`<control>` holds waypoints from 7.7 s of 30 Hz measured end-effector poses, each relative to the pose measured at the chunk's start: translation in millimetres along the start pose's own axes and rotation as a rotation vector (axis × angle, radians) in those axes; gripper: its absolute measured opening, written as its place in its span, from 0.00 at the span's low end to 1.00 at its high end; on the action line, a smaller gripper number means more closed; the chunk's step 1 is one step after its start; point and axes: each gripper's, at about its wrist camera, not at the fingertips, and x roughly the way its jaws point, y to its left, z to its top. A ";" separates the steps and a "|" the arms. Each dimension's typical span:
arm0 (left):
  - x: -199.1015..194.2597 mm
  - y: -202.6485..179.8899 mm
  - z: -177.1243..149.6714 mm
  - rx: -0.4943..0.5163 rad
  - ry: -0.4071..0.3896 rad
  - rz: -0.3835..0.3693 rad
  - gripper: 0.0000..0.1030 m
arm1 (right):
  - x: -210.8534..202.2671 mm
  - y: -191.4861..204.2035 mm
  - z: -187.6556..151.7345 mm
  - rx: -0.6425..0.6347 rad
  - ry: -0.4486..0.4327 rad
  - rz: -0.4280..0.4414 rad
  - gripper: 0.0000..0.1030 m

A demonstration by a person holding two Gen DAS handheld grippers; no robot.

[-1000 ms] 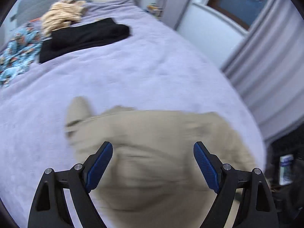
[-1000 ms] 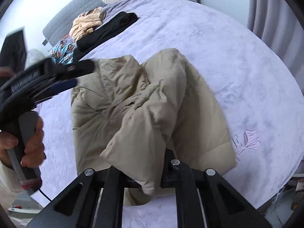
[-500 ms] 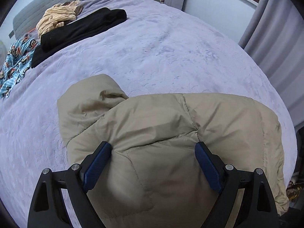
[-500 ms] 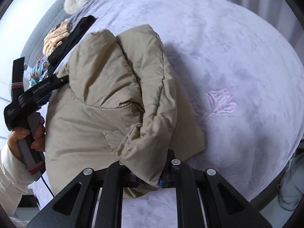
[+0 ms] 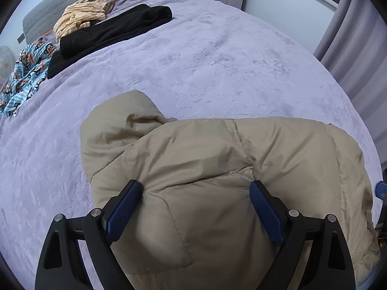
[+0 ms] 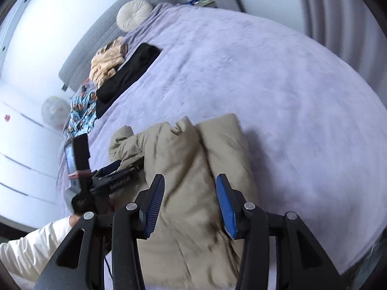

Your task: Fold large clothes

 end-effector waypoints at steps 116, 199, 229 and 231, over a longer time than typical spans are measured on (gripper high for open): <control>22.4 137.2 -119.6 -0.692 0.214 -0.720 1.00 | 114.3 -76.4 18.2 0.148 0.476 0.482 1.00; -45.2 442.5 -111.0 -0.448 -0.080 0.017 0.80 | 281.9 353.9 -67.1 -0.238 0.367 0.045 0.13; -104.2 418.6 -158.0 -0.368 -0.059 0.057 0.83 | 174.5 302.4 -161.0 -0.343 0.413 0.009 0.12; -113.6 411.0 -179.4 -0.371 -0.042 0.045 0.83 | 176.2 300.5 -162.0 -0.333 0.415 0.010 0.12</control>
